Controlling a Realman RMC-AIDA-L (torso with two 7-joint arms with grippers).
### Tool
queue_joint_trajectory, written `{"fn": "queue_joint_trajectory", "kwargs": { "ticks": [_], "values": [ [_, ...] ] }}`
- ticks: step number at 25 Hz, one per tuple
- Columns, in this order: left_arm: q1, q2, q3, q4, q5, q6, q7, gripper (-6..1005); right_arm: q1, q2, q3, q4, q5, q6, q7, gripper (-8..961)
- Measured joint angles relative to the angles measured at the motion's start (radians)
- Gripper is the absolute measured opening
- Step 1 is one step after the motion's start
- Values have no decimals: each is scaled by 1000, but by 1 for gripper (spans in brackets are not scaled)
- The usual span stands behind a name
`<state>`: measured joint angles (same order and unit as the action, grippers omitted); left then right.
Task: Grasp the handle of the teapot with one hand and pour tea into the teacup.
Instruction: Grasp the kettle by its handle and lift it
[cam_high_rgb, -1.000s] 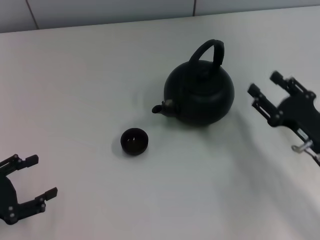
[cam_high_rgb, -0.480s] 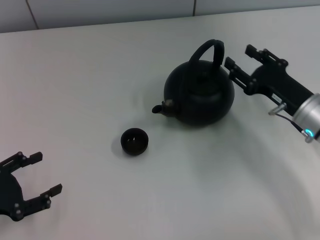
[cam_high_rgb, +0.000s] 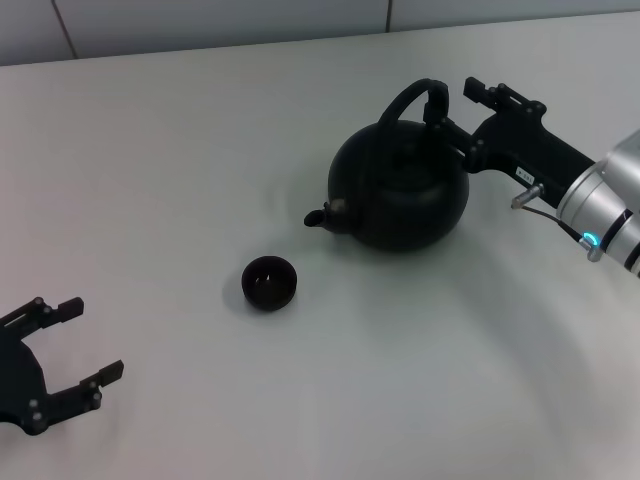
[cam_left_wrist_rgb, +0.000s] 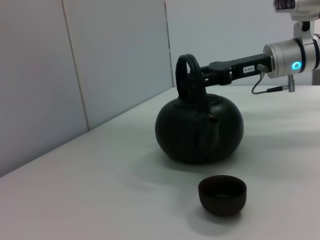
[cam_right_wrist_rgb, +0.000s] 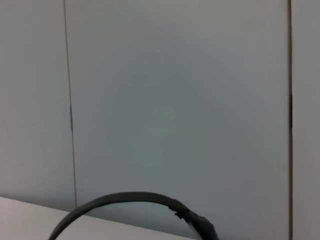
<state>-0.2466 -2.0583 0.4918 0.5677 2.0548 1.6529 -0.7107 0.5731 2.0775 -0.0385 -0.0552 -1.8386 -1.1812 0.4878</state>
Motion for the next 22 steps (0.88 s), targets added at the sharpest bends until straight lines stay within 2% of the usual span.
{"fn": "queue_joint_trajectory", "kwargs": {
  "ticks": [14, 19, 22],
  "values": [
    [-3, 0, -17, -2, -2, 6, -1, 810, 5, 1, -4, 1, -3, 10, -3, 584],
    [-4, 0, -18, -2, -3, 7, -1, 811, 6, 1, -14, 1, -4, 3, -3, 363],
    [-4, 0, -18, -2, -3, 7, -1, 811, 8, 1, -14, 1, -4, -1, -3, 262]
  ]
}}
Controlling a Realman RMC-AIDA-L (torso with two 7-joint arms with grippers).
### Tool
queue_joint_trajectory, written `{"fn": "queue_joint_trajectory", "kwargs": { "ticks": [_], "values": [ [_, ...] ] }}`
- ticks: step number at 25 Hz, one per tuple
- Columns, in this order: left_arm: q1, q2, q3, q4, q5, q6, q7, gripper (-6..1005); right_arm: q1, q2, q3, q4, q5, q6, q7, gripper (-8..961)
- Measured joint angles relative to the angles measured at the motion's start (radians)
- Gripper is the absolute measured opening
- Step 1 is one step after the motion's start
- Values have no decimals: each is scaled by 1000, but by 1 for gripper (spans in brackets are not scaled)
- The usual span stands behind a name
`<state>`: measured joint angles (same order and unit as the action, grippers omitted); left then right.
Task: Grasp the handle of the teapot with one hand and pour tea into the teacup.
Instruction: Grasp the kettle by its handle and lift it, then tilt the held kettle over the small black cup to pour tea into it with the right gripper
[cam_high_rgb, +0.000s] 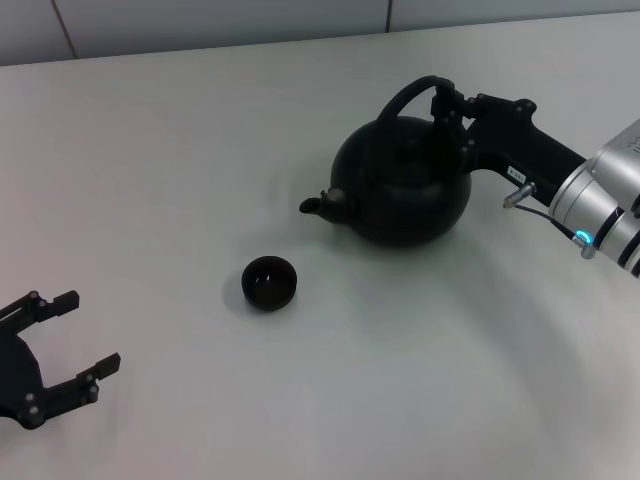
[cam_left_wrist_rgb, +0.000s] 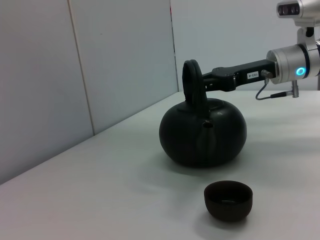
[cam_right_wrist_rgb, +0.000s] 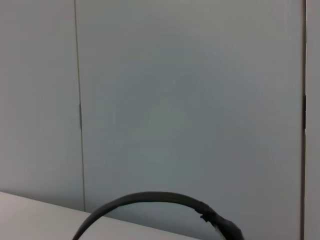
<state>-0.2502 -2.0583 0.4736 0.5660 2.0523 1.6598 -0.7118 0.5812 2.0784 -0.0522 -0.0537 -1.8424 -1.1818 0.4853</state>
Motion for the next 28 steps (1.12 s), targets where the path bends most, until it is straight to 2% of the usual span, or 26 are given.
{"fn": "queue_joint_trajectory", "kwargs": {
  "ticks": [3, 8, 10, 18, 25, 28],
  "values": [
    [0, 0, -1, 0, 0, 0, 0, 811, 2, 0, 0, 0, 0, -5, 0, 161],
    [5, -1, -1, -4, 0, -1, 1, 811, 12, -2, -2, -10, -2, -24, 30, 87],
    [7, -1, -1, -5, 0, -1, 1, 811, 18, -4, -20, -31, -10, -46, 56, 87],
    [11, -1, 3, -9, 0, 5, 18, 811, 69, -3, -199, -133, -16, -56, 150, 86],
    [3, -2, 8, -22, 2, 7, 26, 811, 90, -2, -253, -191, -16, -62, 145, 86],
    [1, -2, 8, -22, 3, 8, 27, 811, 98, -2, -306, -217, -12, -64, 140, 85]
  ]
}}
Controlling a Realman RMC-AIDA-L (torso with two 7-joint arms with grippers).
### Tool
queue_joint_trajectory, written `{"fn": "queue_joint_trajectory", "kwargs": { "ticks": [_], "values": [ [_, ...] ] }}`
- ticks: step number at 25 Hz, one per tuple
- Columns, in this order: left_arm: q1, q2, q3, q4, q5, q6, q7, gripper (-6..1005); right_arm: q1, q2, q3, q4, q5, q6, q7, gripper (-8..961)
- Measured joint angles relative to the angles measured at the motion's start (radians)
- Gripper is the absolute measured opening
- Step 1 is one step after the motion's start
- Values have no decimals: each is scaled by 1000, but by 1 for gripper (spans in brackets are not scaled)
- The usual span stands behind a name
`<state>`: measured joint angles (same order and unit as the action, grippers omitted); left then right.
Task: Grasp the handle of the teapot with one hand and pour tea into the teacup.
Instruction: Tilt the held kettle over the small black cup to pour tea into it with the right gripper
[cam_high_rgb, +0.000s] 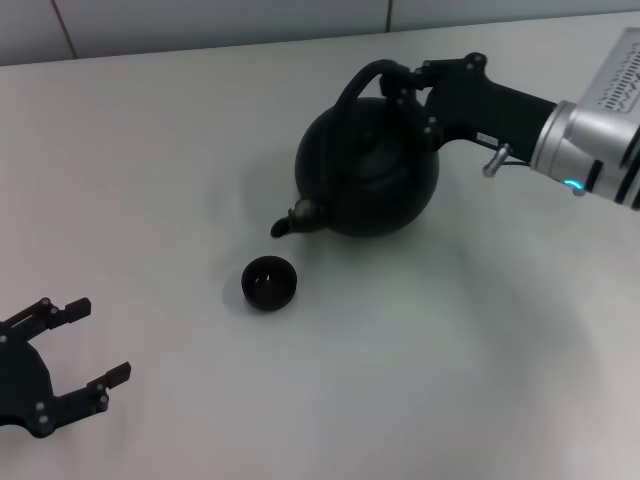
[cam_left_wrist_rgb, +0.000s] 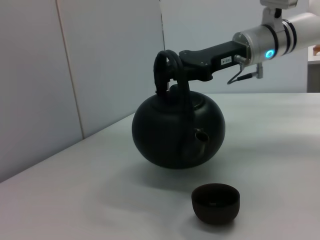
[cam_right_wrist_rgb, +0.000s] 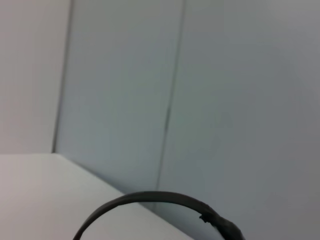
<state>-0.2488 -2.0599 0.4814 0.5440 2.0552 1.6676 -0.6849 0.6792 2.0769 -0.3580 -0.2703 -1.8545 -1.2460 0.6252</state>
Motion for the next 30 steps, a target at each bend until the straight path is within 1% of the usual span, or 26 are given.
{"fn": "queue_joint_trajectory", "kwargs": {
  "ticks": [7, 15, 25, 30],
  "values": [
    [-3, 0, 0, 0, 7, 0, 1, 810, 29, 2, -27, -8, 0, -1, -79, 85],
    [-5, 0, 0, 1, 3, 0, 1, 810, 50, 4, -99, -23, 9, -3, -170, 84],
    [-10, -1, 0, 1, 2, 1, -6, 810, 62, 6, -113, -31, 10, -17, -309, 83],
    [-16, -1, 0, 1, 2, -1, -10, 810, 64, 6, -113, -33, 9, -35, -341, 82]
  ]
}}
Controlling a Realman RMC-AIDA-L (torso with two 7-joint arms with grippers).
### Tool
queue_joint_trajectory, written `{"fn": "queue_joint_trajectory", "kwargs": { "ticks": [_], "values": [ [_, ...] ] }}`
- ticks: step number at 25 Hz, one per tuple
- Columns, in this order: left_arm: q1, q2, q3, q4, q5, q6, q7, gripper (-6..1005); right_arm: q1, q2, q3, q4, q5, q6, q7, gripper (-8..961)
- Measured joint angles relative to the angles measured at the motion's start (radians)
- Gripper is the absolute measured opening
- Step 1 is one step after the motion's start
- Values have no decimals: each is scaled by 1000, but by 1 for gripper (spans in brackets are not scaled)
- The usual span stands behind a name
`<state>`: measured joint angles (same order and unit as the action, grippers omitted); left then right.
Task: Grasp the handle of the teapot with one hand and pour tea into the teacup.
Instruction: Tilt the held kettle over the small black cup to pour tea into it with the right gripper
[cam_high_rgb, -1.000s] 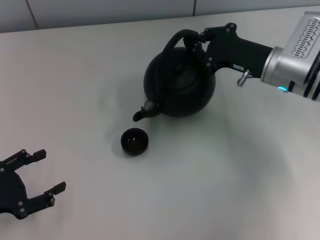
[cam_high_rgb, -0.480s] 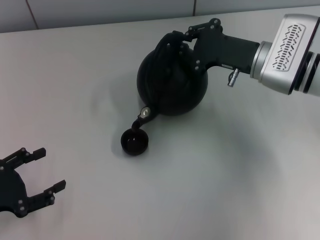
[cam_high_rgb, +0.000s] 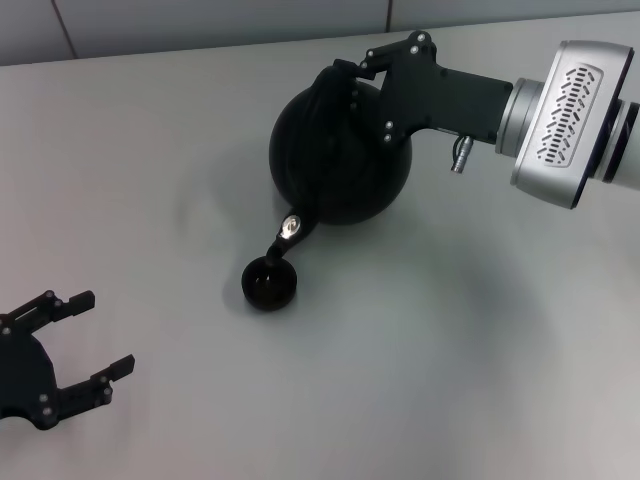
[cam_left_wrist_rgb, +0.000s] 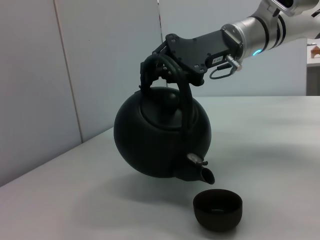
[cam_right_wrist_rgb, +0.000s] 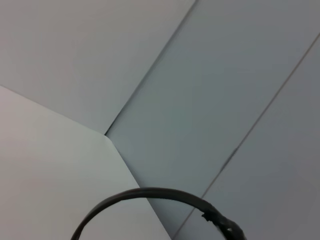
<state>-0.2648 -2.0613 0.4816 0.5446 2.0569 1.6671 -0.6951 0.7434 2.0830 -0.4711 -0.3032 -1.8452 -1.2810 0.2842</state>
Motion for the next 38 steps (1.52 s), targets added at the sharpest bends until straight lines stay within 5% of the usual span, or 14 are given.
{"fn": "queue_joint_trajectory", "kwargs": {
  "ticks": [27, 38],
  "values": [
    [-1, 1, -6, 0, 4, -1, -1, 811, 5, 5, -13, 20, 26, -47, -179, 83],
    [3, 2, -6, 0, 5, 0, -1, 811, -36, -1, 0, -7, 28, -12, 264, 91]
  ]
}}
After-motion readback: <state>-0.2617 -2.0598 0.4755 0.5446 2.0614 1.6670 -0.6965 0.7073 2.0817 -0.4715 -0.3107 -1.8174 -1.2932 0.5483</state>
